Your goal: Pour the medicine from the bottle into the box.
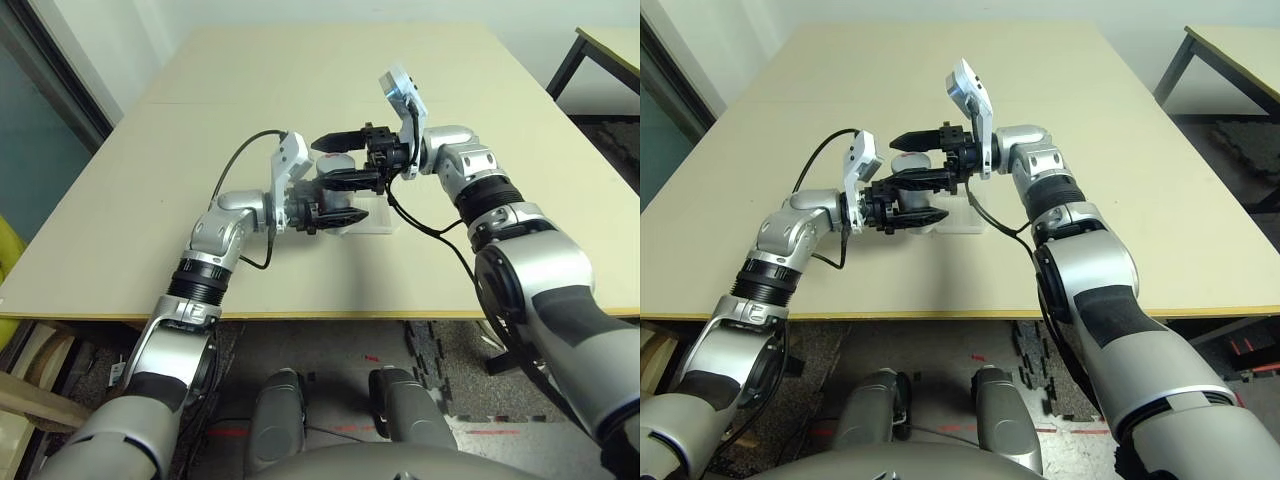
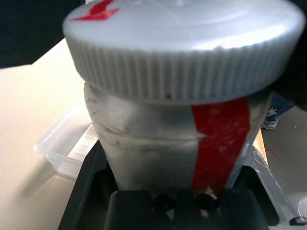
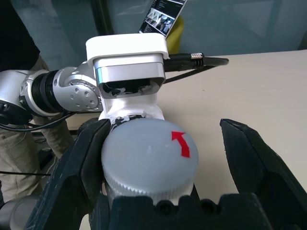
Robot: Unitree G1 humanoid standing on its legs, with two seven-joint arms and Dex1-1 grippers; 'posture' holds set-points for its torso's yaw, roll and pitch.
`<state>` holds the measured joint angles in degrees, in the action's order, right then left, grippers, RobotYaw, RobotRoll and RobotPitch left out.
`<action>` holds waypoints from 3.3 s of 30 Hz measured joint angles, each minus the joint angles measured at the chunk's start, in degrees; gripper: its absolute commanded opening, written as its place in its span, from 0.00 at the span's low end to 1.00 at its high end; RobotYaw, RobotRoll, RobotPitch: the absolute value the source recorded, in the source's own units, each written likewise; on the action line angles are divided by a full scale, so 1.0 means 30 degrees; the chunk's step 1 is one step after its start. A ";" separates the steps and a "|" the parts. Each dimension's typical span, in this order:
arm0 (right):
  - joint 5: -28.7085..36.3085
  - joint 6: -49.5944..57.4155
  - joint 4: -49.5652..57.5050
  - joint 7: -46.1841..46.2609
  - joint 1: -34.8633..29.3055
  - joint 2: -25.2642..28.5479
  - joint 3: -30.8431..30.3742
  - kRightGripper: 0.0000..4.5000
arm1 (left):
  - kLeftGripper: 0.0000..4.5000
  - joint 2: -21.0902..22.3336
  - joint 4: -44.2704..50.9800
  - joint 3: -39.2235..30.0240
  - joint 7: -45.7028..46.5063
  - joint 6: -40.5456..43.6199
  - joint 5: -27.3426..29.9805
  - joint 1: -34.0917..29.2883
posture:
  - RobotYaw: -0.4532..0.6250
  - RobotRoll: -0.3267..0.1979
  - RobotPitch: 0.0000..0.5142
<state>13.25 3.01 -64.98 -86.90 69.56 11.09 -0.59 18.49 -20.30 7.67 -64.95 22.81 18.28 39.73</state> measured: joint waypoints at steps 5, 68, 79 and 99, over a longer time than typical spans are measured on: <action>-0.0039 0.0001 -0.0189 -0.0009 0.0017 0.0331 0.0100 1.00 | 0.62 0.0016 -0.0002 -0.0005 0.0074 0.0143 0.0000 -0.0006 | 0.33 0.62 0.10; 0.1057 0.2276 0.1850 -0.1785 -0.0429 0.1777 -0.0954 1.00 | 0.62 0.0168 -0.0440 -0.0102 -0.0182 -0.0554 -0.0038 0.0131 | 0.31 0.62 0.08; 0.0826 0.2108 0.1941 -0.1789 -0.0431 0.1191 -0.0987 1.00 | 0.62 0.0140 -0.0438 -0.0076 -0.0241 -0.0555 -0.0046 0.0133 | 0.31 0.62 0.09; 0.0772 0.3006 0.1359 -0.1178 -0.0428 0.0629 0.0108 0.57 | 0.62 0.0107 -0.0347 -0.0138 -0.0236 -0.0551 -0.0008 0.0143 | 0.31 0.62 0.11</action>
<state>15.57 12.03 -60.91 -90.43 68.27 12.97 -0.26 18.81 -21.35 7.26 -65.66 21.15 18.26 40.16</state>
